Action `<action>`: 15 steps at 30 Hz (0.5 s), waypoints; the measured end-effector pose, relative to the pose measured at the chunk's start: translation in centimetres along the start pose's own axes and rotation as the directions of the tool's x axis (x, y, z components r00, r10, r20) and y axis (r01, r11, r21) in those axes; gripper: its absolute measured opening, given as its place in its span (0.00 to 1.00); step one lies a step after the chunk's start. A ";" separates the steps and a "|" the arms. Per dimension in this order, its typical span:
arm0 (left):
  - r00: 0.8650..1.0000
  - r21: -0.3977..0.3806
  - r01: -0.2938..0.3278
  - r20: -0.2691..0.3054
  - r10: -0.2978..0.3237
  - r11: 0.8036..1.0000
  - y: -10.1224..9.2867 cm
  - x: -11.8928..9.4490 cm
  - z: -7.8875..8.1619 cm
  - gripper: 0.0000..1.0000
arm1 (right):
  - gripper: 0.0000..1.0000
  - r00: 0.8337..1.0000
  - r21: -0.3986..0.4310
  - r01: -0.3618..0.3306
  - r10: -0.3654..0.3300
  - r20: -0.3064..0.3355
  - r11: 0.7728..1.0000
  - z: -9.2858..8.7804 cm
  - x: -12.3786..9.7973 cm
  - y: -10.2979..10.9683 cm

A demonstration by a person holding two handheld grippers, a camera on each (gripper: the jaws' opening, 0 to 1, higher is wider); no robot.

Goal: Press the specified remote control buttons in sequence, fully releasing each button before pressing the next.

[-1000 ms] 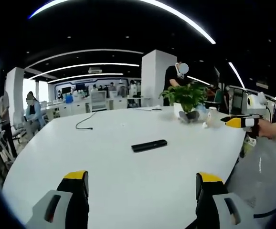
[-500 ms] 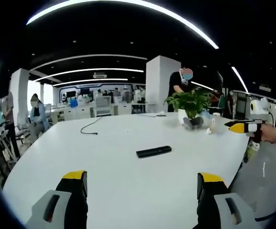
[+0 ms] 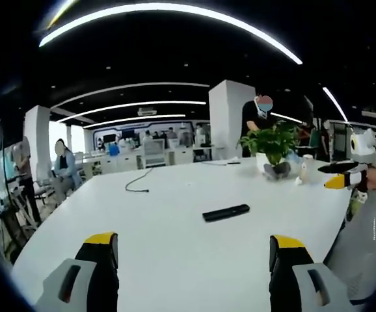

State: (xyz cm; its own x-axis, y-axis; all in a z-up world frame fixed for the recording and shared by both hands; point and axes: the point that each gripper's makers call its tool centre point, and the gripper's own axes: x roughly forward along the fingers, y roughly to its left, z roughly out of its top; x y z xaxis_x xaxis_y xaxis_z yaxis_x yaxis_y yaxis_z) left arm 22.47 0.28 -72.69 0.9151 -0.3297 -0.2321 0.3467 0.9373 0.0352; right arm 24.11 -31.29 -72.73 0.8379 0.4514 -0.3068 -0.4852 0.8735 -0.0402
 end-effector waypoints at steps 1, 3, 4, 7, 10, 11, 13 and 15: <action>1.000 -0.006 -0.004 -0.005 0.004 1.000 0.0 0.0 -0.1 1.00 | 0.99 1.000 0.000 -0.001 0.001 -0.002 1.000 0.0 0.1 0.1; 1.000 -0.003 -0.008 -0.016 0.008 1.000 0.1 0.1 -0.3 1.00 | 0.99 1.000 -0.006 -0.002 0.002 0.006 1.000 0.2 0.0 0.1; 1.000 -0.004 -0.006 -0.016 0.006 1.000 0.1 0.1 -0.3 1.00 | 0.99 1.000 -0.001 -0.005 0.005 0.011 1.000 0.2 0.0 0.2; 1.000 0.003 0.002 -0.014 -0.002 1.000 -0.1 0.1 -0.2 1.00 | 0.99 1.000 0.012 0.002 -0.002 0.010 1.000 0.1 0.0 -0.1; 1.000 0.008 0.011 -0.024 -0.011 1.000 -0.3 0.2 -0.4 1.00 | 0.99 1.000 0.011 0.012 -0.012 0.017 1.000 0.2 -0.1 -0.3; 1.000 0.011 0.013 -0.028 -0.012 1.000 -0.3 0.3 -0.5 1.00 | 0.99 1.000 0.018 0.013 -0.013 0.016 1.000 0.2 -0.1 -0.3; 1.000 0.010 0.015 -0.027 -0.015 1.000 -0.3 0.3 -0.4 1.00 | 0.99 1.000 0.018 0.017 -0.017 0.014 1.000 0.2 -0.1 -0.4; 0.999 0.009 0.015 -0.029 -0.015 1.000 -0.2 0.3 -0.5 1.00 | 0.99 1.000 0.021 0.021 -0.021 0.015 1.000 0.2 -0.1 -0.5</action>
State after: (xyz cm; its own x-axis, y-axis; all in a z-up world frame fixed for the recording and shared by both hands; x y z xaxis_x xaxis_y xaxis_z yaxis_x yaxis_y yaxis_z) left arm 22.52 0.03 -73.21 0.9035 -0.3399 -0.2609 0.3620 0.9313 0.0403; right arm 24.31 -31.69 -72.53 0.8516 0.4356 -0.2916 -0.4624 0.8863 -0.0266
